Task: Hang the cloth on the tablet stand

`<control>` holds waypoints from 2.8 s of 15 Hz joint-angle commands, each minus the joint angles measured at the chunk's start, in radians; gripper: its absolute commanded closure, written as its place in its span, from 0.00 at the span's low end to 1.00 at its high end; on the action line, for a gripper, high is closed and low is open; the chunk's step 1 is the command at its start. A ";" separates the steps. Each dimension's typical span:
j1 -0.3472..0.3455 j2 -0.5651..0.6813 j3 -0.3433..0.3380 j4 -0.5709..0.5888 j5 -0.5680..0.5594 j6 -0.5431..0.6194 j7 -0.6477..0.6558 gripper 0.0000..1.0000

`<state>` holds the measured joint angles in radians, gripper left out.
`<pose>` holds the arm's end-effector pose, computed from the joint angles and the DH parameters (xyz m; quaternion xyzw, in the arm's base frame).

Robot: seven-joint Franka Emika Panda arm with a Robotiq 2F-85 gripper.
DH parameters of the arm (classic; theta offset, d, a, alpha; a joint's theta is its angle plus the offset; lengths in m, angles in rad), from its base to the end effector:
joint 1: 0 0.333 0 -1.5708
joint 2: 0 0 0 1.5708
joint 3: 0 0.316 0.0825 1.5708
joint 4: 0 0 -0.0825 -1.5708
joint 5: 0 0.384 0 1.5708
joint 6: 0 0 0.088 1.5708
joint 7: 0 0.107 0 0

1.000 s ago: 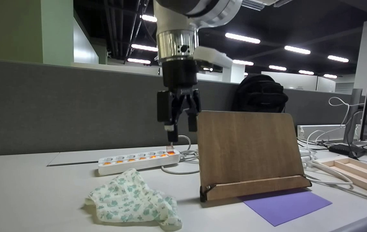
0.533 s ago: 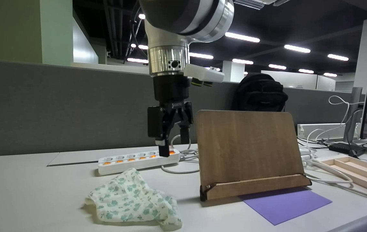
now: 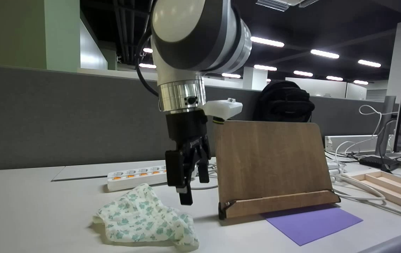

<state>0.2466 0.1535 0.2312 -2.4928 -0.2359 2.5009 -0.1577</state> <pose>0.4036 0.2140 0.2173 0.9111 0.4039 -0.0602 0.0564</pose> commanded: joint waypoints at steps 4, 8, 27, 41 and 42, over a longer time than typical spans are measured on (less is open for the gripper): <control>0.052 0.166 -0.026 0.057 -0.138 0.116 0.073 0.00; 0.104 0.247 -0.073 0.103 -0.201 0.191 0.145 0.25; 0.088 0.108 -0.103 0.152 -0.096 0.174 0.140 1.00; -0.098 -0.185 -0.117 0.357 -0.008 0.014 0.082 0.98; -0.108 -0.199 -0.121 0.360 0.013 0.005 0.061 0.98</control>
<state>0.1492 -0.0453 0.0994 -2.1339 -0.2241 2.5084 -0.0956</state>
